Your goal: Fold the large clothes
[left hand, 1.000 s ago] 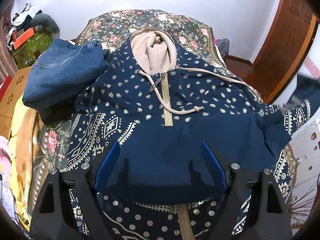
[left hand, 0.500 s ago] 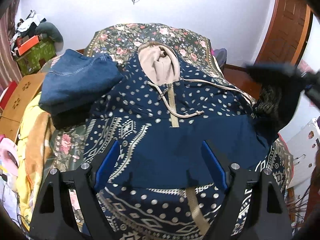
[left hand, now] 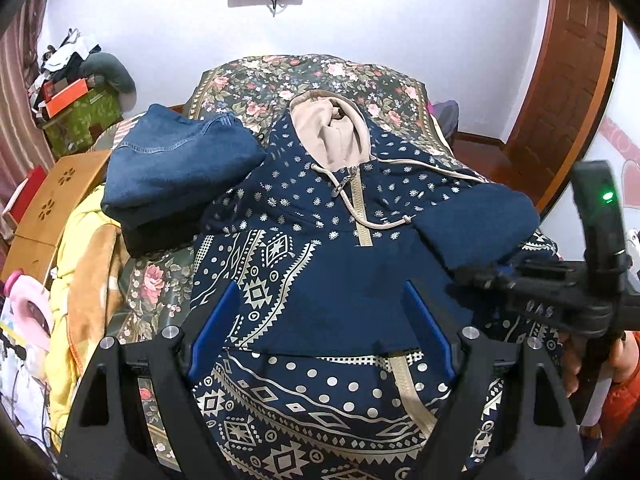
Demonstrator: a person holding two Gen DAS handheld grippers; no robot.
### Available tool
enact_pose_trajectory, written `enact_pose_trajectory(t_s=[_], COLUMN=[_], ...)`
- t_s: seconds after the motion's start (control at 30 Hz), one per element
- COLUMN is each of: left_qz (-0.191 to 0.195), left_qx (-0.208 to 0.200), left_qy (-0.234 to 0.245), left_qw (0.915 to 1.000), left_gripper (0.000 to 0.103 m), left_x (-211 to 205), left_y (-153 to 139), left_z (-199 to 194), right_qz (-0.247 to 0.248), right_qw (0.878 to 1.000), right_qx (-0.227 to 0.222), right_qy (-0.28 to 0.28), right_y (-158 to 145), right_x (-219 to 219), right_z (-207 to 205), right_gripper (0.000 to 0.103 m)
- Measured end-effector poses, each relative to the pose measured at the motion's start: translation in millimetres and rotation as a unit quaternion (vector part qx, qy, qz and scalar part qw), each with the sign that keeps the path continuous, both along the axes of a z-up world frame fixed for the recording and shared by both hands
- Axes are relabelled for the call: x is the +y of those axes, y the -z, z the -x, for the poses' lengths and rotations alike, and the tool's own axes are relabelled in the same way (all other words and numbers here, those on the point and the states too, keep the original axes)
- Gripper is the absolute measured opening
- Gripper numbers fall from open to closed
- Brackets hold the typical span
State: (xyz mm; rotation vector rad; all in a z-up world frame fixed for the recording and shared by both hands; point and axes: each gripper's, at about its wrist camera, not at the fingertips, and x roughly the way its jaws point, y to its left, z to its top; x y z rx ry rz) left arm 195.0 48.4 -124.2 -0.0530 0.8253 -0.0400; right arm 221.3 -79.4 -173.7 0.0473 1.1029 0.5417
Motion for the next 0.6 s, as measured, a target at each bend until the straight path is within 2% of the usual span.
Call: enact_pose_trajectory(t_s=[0.07,0.13,0.2,0.33,0.6], left_qz=[-0.005,-0.009,-0.015,-0.033,-0.063], left_qx=[-0.002,-0.004,-0.008,-0.014,-0.035], left_qy=[0.004,0.008,0.016,0.037,0.112], left_qw=[1.0000,0.9999,0.9997,0.9987,0.9911], left_gripper=[0.082,0.082,0.082,0.082,0.083], left_x=[-4,-8,-15,-33,-95], left_y=[-2,-4,-8,-15,-29], left_z=[0,-1,-2,-9,-36], right_qz=[0.010,0.017,0.014,0.005,0.027], right_qw=[1.000,0.999,0.999,0.997,0.988], right_qx=[-0.007,-0.019,-0.040,-0.074,-0.109], right_qy=[-0.017,-0.026,-0.025,0.000,0.104], right_y=[-4,-11,-20,-34,-45], right_x=[-1,-3,-10,-37,-114], right_z=[8,17,26,35,39], right_gripper=[0.024,0.038,0.042,0.043,0.043])
